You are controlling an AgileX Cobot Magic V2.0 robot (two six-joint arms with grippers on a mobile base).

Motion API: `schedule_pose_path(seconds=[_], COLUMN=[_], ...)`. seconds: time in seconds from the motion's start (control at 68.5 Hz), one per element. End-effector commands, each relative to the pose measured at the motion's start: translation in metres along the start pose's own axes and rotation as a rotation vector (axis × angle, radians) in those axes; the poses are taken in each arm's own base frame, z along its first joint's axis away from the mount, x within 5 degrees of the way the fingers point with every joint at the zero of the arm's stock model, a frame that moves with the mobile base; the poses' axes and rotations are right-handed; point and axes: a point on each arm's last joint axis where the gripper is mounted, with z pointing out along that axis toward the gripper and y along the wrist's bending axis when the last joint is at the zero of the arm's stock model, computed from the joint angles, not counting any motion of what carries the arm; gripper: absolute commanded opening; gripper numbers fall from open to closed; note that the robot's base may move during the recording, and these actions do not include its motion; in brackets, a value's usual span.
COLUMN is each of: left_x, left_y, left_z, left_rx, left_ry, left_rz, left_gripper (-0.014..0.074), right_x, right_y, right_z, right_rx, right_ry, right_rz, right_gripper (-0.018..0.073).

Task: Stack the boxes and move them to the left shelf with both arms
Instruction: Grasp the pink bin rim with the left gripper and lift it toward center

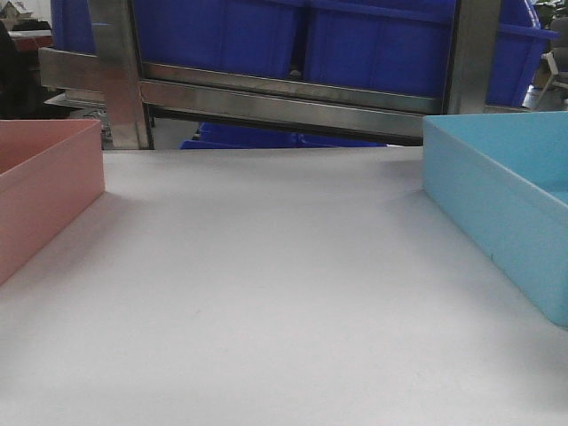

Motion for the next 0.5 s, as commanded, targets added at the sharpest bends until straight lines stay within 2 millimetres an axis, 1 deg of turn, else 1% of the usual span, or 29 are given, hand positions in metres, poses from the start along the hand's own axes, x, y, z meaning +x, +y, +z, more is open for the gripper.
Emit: schedule_pose_path(seconds=[0.0,0.058,0.073,0.131,0.175,0.263,0.321,0.438,0.481], left_x=[-0.016,-0.016,-0.016,-0.016,-0.015,-0.016,-0.017,-0.023,-0.026], left_y=[0.003,0.003,0.003,0.003,0.003,0.003,0.003,-0.001,-0.008], left_z=[-0.034,-0.034,-0.034,-0.034,-0.034,-0.035,-0.039,-0.06,-0.073], left_rx=[-0.036,-0.036,-0.036,-0.036,-0.033,-0.03,-0.017,0.037,0.075], left_ry=[-0.126,-0.126,-0.126,-0.126,-0.123,-0.121,-0.105,-0.118,-0.143], left_rz=[-0.005,-0.005,-0.005,-0.005,-0.009,-0.022,-0.051,-0.152,-0.168], left_gripper=[0.0195,0.0094,0.0058,-0.0027,-0.0008,-0.001,-0.001,-0.001,-0.001], right_x=[-0.008,-0.008,-0.008,-0.008,-0.008,-0.008,-0.008,-0.008,-0.008], right_y=[-0.001,-0.001,-0.001,-0.001,-0.001,-0.001,-0.001,-0.001,-0.001], right_z=[-0.001,-0.001,-0.001,-0.001,-0.001,-0.001,-0.001,-0.001,-0.001], right_rx=[0.012,0.012,0.012,0.012,0.012,0.012,0.012,0.012,0.012], right_ry=[-0.091,-0.091,-0.091,-0.091,-0.091,-0.091,-0.091,-0.091,-0.091], right_rz=[-0.007,-0.007,-0.007,-0.007,-0.007,-0.007,-0.007,-0.007,-0.007], right_gripper=[0.0055,0.0055,0.0055,0.0055,0.0055,0.0055,0.0055,0.0055,0.0055])
